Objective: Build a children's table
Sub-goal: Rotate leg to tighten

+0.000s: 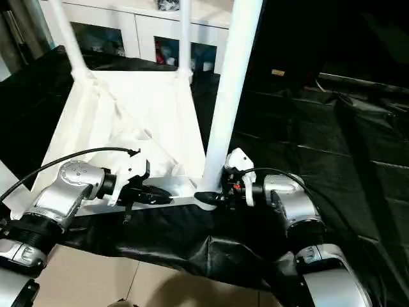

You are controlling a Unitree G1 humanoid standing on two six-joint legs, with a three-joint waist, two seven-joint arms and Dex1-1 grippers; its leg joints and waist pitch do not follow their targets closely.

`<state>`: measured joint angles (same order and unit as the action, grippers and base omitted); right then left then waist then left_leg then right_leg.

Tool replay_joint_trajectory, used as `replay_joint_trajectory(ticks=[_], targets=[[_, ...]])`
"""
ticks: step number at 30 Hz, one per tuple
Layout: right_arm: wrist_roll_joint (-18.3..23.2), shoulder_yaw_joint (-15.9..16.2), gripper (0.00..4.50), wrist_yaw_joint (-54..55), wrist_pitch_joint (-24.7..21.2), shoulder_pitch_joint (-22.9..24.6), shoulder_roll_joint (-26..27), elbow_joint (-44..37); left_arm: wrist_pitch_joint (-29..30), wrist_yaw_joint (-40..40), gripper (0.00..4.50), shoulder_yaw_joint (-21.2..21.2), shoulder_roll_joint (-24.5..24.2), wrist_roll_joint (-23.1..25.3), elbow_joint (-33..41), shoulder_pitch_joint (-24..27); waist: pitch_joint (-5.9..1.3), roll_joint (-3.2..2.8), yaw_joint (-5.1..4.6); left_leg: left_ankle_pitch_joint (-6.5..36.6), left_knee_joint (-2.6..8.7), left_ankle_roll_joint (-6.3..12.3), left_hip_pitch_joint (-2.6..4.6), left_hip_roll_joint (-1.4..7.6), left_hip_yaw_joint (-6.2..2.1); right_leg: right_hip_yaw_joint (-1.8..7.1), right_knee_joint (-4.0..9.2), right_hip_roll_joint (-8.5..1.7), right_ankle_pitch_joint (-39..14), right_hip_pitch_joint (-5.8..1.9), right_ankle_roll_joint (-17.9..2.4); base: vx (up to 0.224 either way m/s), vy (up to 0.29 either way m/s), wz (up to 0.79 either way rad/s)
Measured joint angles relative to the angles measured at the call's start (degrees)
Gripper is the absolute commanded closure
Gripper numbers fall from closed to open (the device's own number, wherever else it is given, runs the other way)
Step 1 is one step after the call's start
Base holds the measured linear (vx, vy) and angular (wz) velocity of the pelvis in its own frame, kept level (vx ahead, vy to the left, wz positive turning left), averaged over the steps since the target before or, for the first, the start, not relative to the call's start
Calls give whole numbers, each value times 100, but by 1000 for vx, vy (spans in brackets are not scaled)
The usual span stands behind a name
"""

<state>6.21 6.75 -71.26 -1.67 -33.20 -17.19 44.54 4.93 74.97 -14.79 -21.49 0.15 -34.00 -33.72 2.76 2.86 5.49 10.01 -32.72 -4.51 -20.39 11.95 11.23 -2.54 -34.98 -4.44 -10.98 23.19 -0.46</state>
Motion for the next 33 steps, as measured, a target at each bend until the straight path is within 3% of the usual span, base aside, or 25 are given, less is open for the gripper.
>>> replay_joint_trajectory(ticks=[6,15,20,21,28,33], targets=[[46,-141,178,272,-71,155,98,-125,71,-167,450,40,64,17,-7,-1,-1,1,24,-1,-1,-1,15,0,0,3,-3,0,0,-9,0,0,0,0],[-12,-677,178,2661,-173,-129,747,454,523,-1617,450,162,710,349,-241,-185,-3,6,-168,-3,-5,-5,37,-6,-13,15,3,-1,-8,-18,19,0,0,0],[-184,-748,178,3606,-178,-307,1012,641,688,-2099,450,165,929,439,-213,-189,-9,2,-220,-3,-4,-4,39,-8,-22,10,4,-2,-9,-22,20,0,0,0],[-191,-781,123,3796,-138,-331,1077,689,733,-2176,450,165,965,458,-189,-189,-9,3,-225,-3,-4,-4,38,-8,-22,11,4,-2,-9,-22,20,0,0,0],[-235,-833,79,3756,45,-334,1143,730,773,-2127,450,165,957,463,-109,-186,-9,3,-231,-3,-4,-4,31,-9,-21,12,4,-2,-7,-18,20,0,0,0],[-227,-591,79,2679,241,-195,775,532,570,-1580,450,147,670,344,53,-77,-8,2,-244,-3,3,-5,25,-6,-21,8,1,0,10,-10,-3,0,0,0]])
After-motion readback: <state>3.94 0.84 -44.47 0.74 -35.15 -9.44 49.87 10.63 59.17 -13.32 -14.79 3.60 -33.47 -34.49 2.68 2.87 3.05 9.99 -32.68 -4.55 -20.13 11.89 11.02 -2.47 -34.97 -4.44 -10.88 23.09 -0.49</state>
